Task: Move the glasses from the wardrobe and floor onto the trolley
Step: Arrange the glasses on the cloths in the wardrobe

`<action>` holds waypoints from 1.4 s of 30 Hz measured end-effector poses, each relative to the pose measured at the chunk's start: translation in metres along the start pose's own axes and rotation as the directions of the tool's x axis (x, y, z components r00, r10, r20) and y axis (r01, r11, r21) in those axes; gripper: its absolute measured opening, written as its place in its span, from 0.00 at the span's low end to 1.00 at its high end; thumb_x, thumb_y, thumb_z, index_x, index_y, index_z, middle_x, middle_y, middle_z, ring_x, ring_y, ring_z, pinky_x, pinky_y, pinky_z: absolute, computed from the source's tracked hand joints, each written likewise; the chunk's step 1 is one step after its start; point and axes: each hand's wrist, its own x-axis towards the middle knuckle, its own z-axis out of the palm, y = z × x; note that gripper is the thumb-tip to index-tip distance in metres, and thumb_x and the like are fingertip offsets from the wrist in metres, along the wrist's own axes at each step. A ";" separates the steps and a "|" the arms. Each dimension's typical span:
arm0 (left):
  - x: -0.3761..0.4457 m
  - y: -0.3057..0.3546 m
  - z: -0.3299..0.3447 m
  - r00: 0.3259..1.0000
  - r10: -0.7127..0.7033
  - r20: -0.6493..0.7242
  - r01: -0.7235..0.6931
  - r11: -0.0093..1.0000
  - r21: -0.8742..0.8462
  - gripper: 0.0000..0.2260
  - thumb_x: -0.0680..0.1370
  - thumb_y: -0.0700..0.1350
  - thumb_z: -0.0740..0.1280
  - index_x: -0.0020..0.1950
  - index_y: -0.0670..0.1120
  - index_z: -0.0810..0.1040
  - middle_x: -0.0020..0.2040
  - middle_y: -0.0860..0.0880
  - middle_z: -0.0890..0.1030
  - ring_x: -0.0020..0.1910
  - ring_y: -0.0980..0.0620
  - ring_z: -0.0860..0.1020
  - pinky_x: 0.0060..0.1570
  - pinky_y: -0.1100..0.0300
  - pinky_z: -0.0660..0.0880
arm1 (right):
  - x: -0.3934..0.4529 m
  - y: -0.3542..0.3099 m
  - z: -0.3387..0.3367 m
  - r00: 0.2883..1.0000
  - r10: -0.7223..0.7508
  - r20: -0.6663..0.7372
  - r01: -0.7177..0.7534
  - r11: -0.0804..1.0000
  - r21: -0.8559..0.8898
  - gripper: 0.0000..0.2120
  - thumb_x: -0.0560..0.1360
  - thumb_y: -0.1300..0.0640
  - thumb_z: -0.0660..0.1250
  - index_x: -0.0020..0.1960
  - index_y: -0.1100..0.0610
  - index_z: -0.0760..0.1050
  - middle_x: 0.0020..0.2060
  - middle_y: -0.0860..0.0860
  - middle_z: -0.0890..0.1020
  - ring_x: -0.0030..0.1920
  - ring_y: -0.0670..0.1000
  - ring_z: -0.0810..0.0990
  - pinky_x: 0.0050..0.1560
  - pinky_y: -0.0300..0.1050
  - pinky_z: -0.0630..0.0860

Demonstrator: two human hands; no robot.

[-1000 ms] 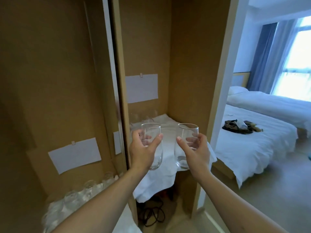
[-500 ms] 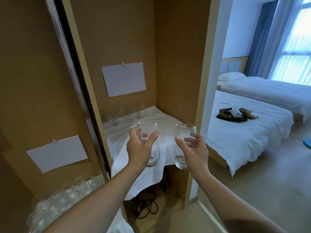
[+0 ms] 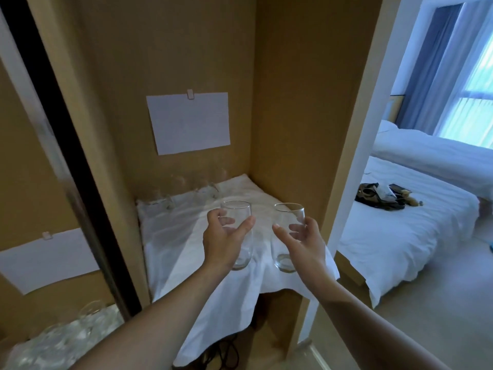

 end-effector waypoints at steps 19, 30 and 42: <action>0.115 -0.095 0.019 0.980 -0.089 -0.180 0.112 0.986 0.121 0.39 0.61 0.63 0.81 0.66 0.56 0.67 0.59 0.56 0.77 0.60 0.53 0.76 0.60 0.52 0.75 | 0.149 0.070 0.088 0.969 0.038 0.242 -0.006 0.991 -0.132 0.39 0.65 0.43 0.81 0.70 0.48 0.67 0.60 0.47 0.76 0.61 0.48 0.76 0.59 0.46 0.76; 0.153 -0.118 0.045 0.968 -0.058 -0.246 0.095 0.985 0.141 0.34 0.67 0.47 0.83 0.67 0.53 0.69 0.58 0.55 0.78 0.58 0.56 0.77 0.53 0.64 0.73 | 0.207 0.132 0.106 0.891 0.065 0.450 0.020 0.983 -0.181 0.43 0.63 0.50 0.84 0.71 0.45 0.65 0.64 0.44 0.76 0.64 0.47 0.76 0.64 0.41 0.72; 0.154 -0.123 0.057 0.930 -0.053 -0.365 0.106 0.986 0.127 0.31 0.69 0.43 0.81 0.66 0.55 0.69 0.57 0.53 0.78 0.56 0.59 0.78 0.54 0.68 0.74 | 0.214 0.166 0.121 0.891 0.060 0.450 0.035 0.979 -0.199 0.44 0.65 0.41 0.81 0.75 0.51 0.67 0.68 0.47 0.75 0.68 0.49 0.74 0.67 0.43 0.69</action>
